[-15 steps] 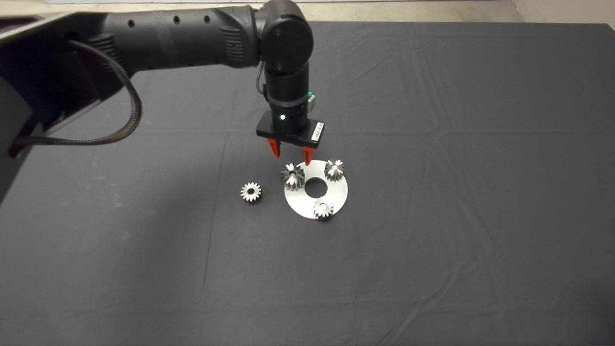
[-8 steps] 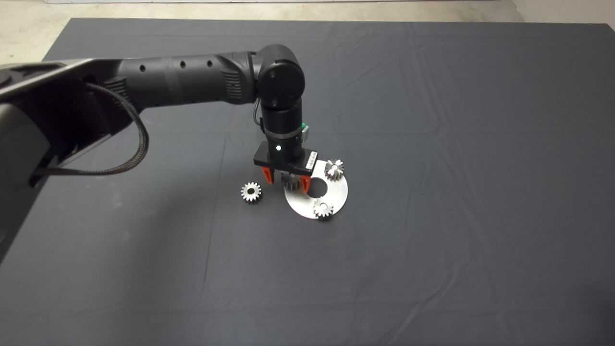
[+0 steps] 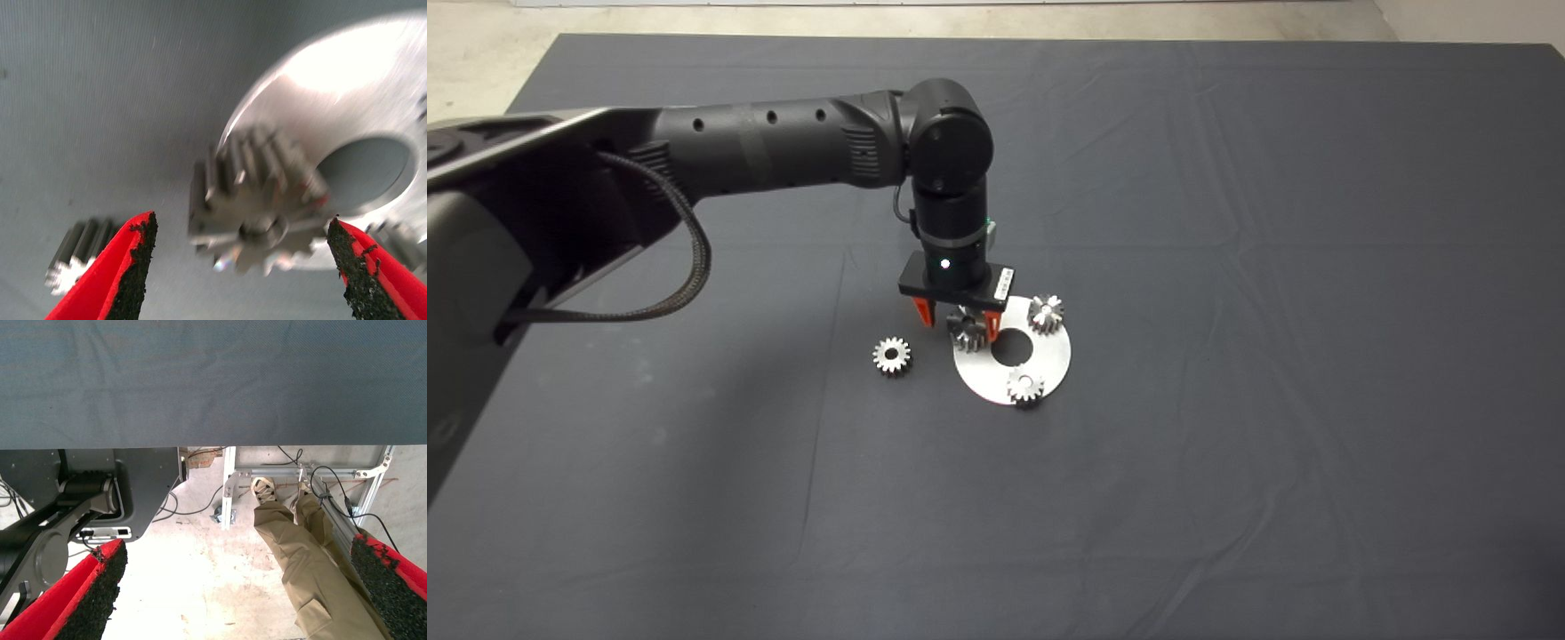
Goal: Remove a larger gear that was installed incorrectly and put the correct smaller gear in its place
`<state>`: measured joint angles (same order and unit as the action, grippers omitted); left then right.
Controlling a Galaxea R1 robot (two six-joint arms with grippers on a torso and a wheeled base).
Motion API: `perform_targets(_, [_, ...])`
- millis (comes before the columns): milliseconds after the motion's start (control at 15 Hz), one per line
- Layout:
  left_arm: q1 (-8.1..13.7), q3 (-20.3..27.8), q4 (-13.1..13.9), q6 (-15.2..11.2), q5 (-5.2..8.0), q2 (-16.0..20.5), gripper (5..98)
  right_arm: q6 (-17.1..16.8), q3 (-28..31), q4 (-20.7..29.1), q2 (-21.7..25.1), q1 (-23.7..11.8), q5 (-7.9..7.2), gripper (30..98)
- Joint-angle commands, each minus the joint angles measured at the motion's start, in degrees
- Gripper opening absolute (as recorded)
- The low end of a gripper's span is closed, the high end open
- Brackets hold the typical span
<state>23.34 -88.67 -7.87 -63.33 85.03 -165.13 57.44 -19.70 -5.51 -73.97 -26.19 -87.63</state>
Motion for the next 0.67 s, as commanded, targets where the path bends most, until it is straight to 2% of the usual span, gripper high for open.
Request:
perform_targets(0, [0.6,-0.6,-3.3,0.3,-0.83,-0.9,64.3,-0.4,0.3,1.8,0.2,0.1,-0.09,88.6])
perform_targets(600, [0.6,-0.3,-3.5,0.1,-0.31,-0.9,64.3,-0.5,0.2,1.8,0.1,0.0,-0.18,88.6])
